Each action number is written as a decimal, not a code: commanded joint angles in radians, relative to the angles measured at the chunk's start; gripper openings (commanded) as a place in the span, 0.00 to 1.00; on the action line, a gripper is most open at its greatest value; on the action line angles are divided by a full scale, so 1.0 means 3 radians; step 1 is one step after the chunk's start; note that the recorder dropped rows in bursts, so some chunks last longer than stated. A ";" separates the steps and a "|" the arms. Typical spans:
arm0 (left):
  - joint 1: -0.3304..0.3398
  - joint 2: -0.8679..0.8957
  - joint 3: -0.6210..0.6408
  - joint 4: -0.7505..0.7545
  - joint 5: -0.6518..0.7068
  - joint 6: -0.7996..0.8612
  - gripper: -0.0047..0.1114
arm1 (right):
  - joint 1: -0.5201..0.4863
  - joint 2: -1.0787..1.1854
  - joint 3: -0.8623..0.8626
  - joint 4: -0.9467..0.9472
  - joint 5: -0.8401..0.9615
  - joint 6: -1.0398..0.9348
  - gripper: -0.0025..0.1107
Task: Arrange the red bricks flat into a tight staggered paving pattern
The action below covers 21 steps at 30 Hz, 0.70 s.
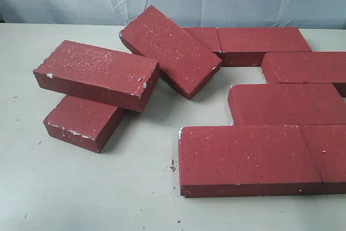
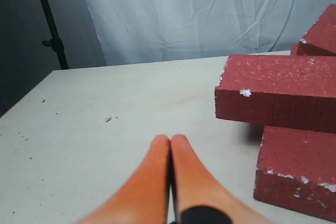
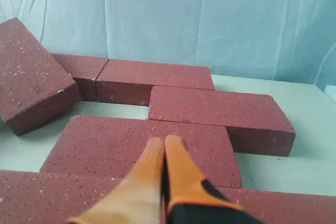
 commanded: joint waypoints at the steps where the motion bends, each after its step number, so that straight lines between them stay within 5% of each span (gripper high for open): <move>1: 0.0007 -0.0018 0.0016 -0.0189 -0.0289 0.0002 0.04 | -0.0022 -0.0021 0.0006 -0.0076 -0.0210 -0.0056 0.01; 7: 0.0007 -0.0018 0.0016 -0.0893 -0.0936 0.0002 0.04 | -0.0014 -0.0021 0.0006 0.0060 -0.1030 0.0015 0.01; 13: 0.0007 -0.0018 0.0016 -0.0925 -0.1409 -0.0055 0.04 | -0.0014 -0.0021 0.0006 0.0562 -0.1436 0.0291 0.01; 21: 0.0007 -0.0018 0.0016 -0.0787 -0.2459 -0.1068 0.04 | -0.0014 -0.0021 -0.0014 0.0655 -0.2550 0.0802 0.01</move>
